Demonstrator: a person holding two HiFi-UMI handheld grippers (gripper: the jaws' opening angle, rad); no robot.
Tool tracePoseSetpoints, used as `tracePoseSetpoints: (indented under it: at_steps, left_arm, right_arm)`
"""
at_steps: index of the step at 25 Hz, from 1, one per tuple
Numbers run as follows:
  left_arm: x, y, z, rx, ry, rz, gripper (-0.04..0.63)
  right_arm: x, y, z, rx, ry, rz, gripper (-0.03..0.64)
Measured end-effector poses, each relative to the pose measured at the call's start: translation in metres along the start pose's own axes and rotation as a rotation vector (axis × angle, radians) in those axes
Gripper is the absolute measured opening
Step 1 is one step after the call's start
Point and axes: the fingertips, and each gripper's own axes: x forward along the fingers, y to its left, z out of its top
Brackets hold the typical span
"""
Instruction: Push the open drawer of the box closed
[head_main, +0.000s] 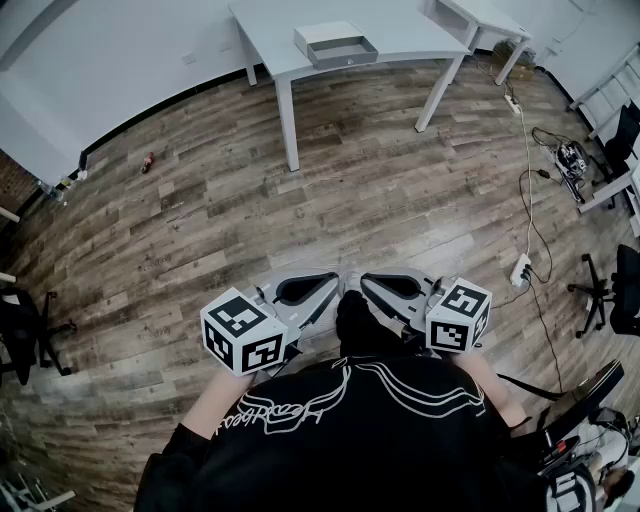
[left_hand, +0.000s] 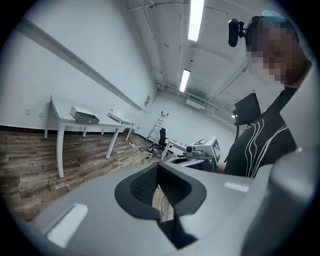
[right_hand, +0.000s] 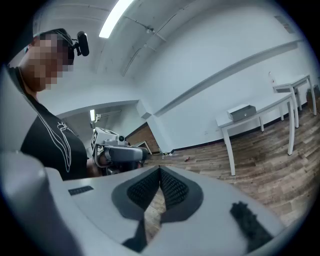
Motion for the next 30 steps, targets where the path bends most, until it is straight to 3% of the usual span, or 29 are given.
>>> tracePoseSetpoints:
  at_steps: [9,17,21,25,30]
  left_arm:
    - [0.068,0.08,0.021,-0.037,0.046,0.04,0.008]
    - [0.179,0.193,0.088,-0.088,0.062,0.097,0.008]
    - [0.233,0.232,0.132,-0.081,0.063,0.106,0.008]
    - [0.26,0.257,0.169,-0.042,0.056,0.12,0.008]
    - [0.273,0.284,0.189,-0.046,0.04,0.144,0.008]
  right_arm:
    - [0.027,-0.104,0.03,0.047,0.004,0.017,0.009]
    - [0.043,-0.255,0.1,-0.003,0.037,-0.001,0.009]
    - [0.04,-0.321,0.142,0.034,0.012,0.006,0.009]
    - [0.044,-0.365,0.182,0.001,-0.01,-0.01,0.009]
    - [0.049,-0.398,0.212,-0.009,-0.054,-0.042,0.009]
